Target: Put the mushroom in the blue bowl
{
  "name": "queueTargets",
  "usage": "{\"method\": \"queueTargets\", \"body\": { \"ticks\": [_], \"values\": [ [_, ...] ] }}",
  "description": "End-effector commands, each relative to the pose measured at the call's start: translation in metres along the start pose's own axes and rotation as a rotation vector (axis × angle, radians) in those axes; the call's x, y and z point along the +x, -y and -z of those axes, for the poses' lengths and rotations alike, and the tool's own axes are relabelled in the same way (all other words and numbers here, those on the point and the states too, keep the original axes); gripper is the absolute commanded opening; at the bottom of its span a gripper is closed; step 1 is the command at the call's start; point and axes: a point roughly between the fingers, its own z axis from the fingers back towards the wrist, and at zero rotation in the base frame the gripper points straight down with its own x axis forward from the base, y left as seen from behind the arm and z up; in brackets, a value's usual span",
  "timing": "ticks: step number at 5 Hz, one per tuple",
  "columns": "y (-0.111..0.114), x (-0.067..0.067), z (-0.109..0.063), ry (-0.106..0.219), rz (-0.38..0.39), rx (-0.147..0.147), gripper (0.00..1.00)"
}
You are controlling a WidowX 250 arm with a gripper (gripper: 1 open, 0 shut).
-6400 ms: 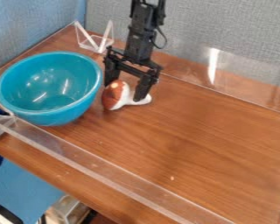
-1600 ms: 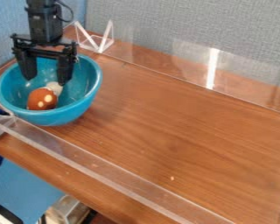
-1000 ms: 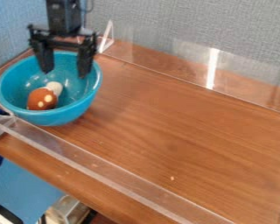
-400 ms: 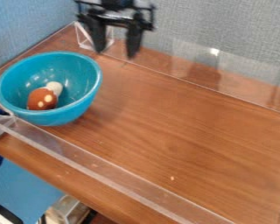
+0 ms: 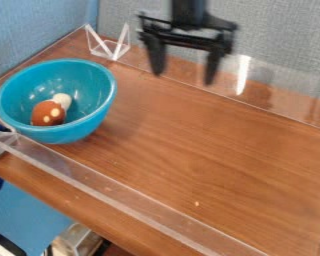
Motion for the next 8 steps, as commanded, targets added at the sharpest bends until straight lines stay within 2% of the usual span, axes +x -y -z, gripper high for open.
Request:
{"method": "queueTargets", "body": {
  "ticks": [1, 2, 4, 5, 6, 7, 8],
  "values": [
    [-0.005, 0.002, 0.002, 0.061, 0.000, 0.001, 1.00],
    [-0.006, 0.002, -0.002, 0.132, 0.058, 0.013, 1.00],
    [0.013, 0.008, -0.020, 0.197, 0.139, 0.053, 1.00],
    [0.006, 0.015, -0.010, 0.178, 0.146, 0.051, 1.00],
    [-0.002, 0.016, -0.003, 0.147, 0.107, 0.045, 1.00],
    [-0.012, 0.012, 0.001, 0.139, 0.081, 0.048, 1.00],
    [-0.005, 0.014, -0.008, 0.149, 0.070, 0.060, 1.00]
  ]
}}
